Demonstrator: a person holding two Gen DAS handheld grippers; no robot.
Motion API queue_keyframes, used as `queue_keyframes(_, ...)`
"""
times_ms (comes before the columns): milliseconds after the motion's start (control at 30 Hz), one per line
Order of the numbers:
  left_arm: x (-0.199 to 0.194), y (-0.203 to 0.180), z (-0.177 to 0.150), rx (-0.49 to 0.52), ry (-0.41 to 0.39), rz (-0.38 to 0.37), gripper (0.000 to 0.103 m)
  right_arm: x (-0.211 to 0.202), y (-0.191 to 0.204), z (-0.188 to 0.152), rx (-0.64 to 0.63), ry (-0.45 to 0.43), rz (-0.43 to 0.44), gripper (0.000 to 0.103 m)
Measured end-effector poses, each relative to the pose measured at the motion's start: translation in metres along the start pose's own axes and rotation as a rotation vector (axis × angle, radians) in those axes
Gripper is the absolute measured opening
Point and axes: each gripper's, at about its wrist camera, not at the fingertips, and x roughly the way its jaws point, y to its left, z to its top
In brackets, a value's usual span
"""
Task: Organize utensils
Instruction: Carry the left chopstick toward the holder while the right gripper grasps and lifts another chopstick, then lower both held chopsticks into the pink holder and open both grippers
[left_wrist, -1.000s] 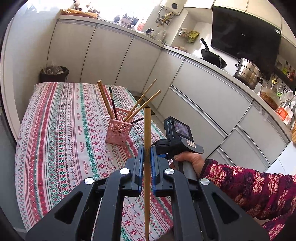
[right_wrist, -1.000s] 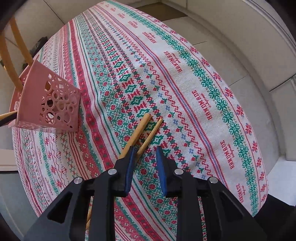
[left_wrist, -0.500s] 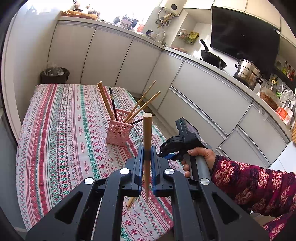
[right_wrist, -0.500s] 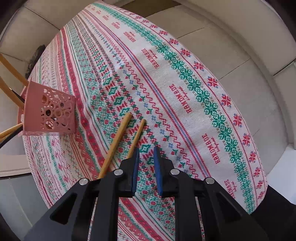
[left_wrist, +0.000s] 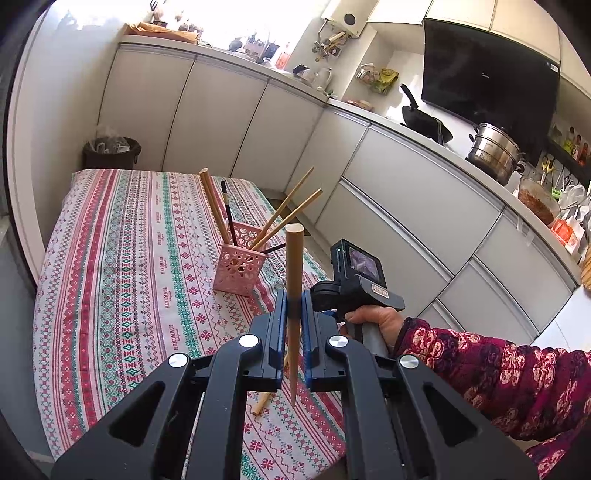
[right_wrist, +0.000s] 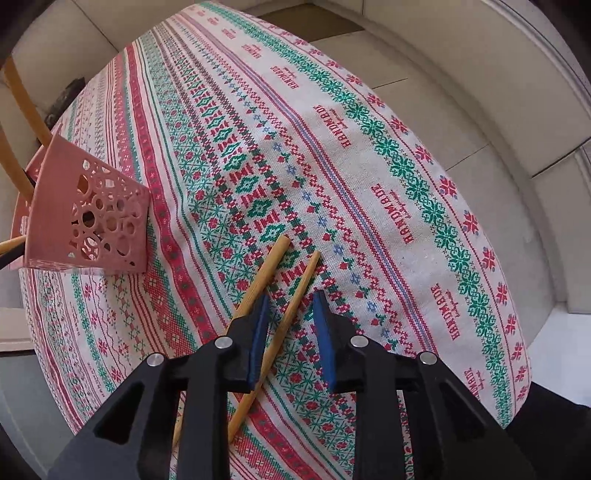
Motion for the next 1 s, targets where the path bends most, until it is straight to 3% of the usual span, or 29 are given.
queue_keyframes(167, 0.002, -0.001, 0.000, -0.003, 0.005, 0.035, 0.007, -0.006, -0.028, -0.011, 0.044, -0.022, 0.103, 0.006)
queue_keyframes(533, 0.013, -0.001, -0.001, 0.019, 0.017, 0.193, 0.007, -0.033, -0.098, -0.016, 0.083, -0.137, 0.150, 0.006)
queue_keyframes(767, 0.022, -0.002, -0.004, 0.028, 0.031, 0.264, 0.007, -0.088, -0.125, -0.037, 0.014, -0.334, 0.186, 0.006)
queue_keyframes(1000, 0.030, -0.007, -0.004, 0.032, 0.005, 0.315, 0.007, -0.133, -0.120, -0.043, -0.097, -0.557, 0.249, 0.006)
